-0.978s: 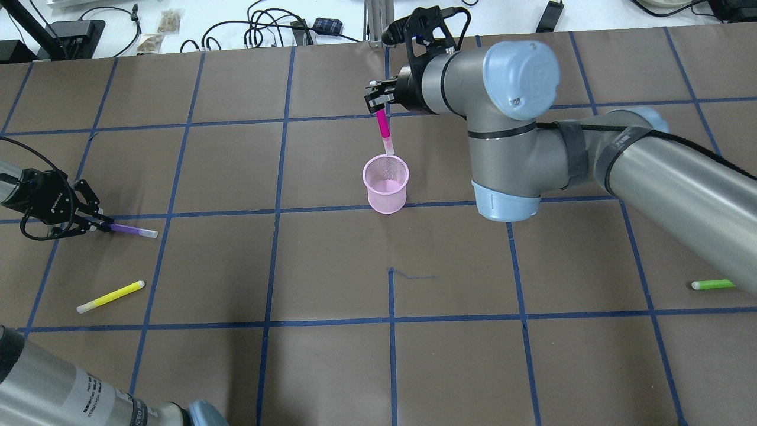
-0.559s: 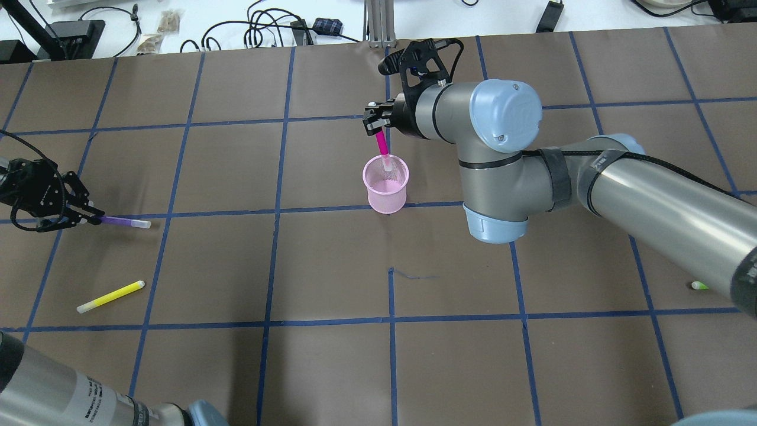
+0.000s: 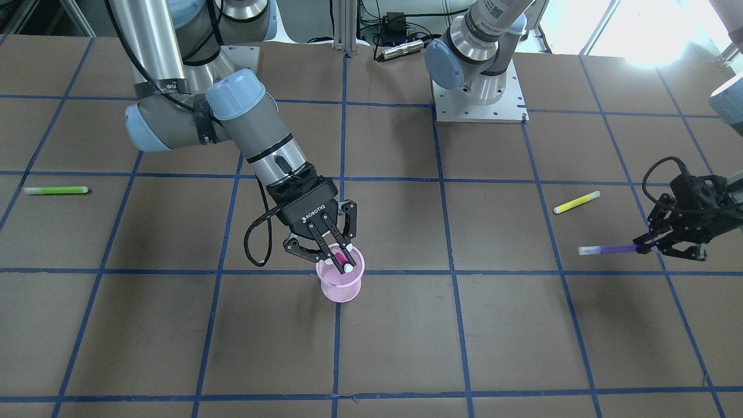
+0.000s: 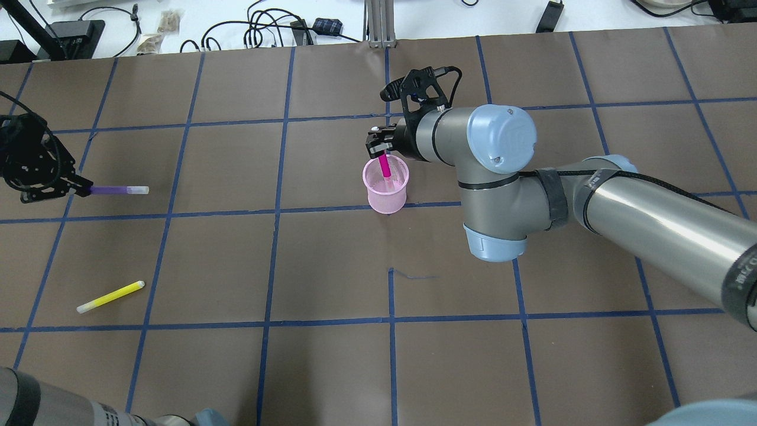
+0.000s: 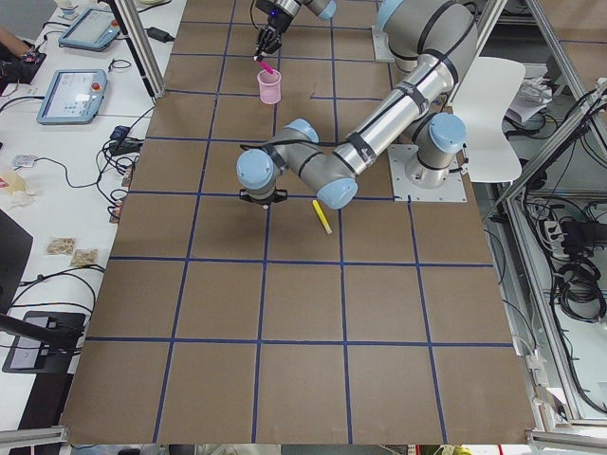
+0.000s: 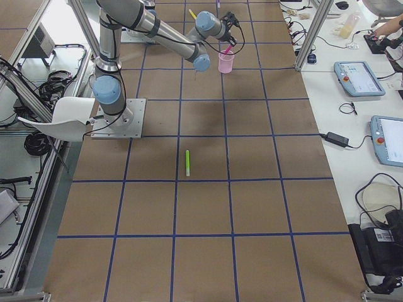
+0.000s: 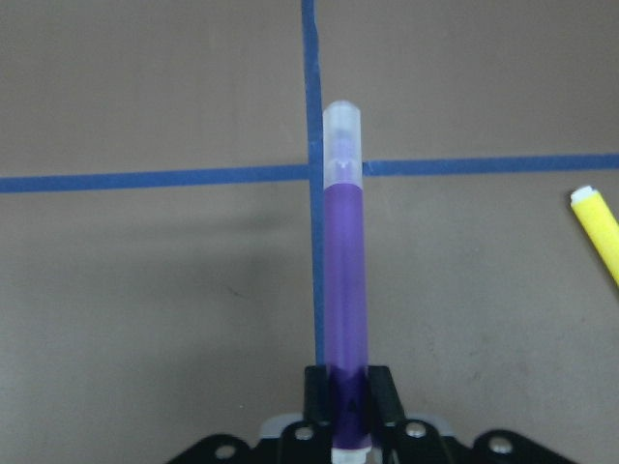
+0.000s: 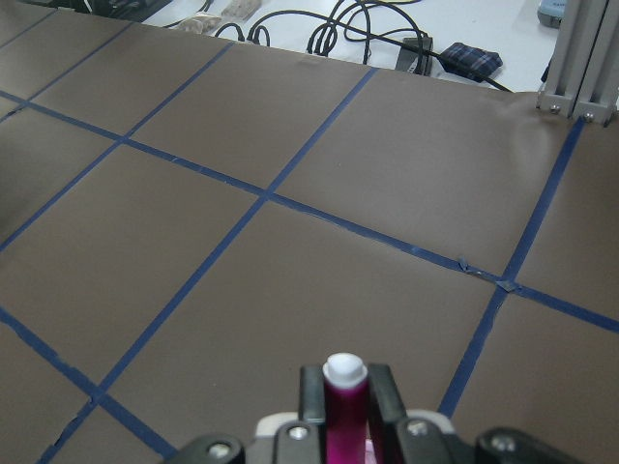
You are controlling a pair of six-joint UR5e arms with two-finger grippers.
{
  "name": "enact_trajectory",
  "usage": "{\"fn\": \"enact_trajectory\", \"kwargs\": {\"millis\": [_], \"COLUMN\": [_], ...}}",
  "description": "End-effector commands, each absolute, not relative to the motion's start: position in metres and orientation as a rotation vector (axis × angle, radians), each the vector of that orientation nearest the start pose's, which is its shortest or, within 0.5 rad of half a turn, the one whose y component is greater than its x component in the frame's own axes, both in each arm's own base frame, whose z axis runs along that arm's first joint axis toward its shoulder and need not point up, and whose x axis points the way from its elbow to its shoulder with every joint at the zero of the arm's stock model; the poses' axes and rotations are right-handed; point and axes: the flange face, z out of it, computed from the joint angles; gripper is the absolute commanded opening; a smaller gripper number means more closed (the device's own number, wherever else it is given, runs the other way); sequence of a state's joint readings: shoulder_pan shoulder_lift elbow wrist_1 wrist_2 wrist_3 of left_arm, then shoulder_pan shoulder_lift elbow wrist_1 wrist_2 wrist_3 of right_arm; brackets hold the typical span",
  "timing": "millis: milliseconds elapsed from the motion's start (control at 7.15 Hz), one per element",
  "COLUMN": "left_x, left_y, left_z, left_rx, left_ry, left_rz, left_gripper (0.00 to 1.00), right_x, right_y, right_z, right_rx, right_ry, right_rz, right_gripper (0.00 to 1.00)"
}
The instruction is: Insert purple and pink pens into pink cup
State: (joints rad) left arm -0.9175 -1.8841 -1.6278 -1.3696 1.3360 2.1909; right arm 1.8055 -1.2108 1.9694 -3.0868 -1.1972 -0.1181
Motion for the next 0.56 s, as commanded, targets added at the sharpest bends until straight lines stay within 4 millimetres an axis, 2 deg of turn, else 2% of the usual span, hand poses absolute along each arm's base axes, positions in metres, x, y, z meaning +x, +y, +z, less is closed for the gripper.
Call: {"fn": "enact_trajectory", "kwargs": {"millis": [0, 140, 280, 419], "left_x": [0.154, 0.117, 0.080, 0.046], "left_y": [-0.555, -0.554, -0.551, -0.549], "left_z": [0.371, 0.393, 0.415, 0.426], "left_rx": [2.166, 2.092, 2.026, 2.008], "left_ry": [2.472, 2.515, 2.537, 2.540], "left_rz": [-0.300, -0.296, -0.302, -0.297], "left_gripper": [0.00, 0.00, 0.00, 0.00], "right_x": [0.298, 0.287, 0.276, 0.245], "right_y": [-0.520, -0.543, -0.568, -0.603], "right_z": [0.294, 0.322, 0.340, 0.367], "right_rx": [-0.551, -0.518, -0.479, -0.402], "right_ry": [2.486, 2.476, 2.517, 2.561], "right_rz": [-0.969, -1.042, -0.987, -0.945], "right_gripper": [1.00, 1.00, 1.00, 1.00]}}
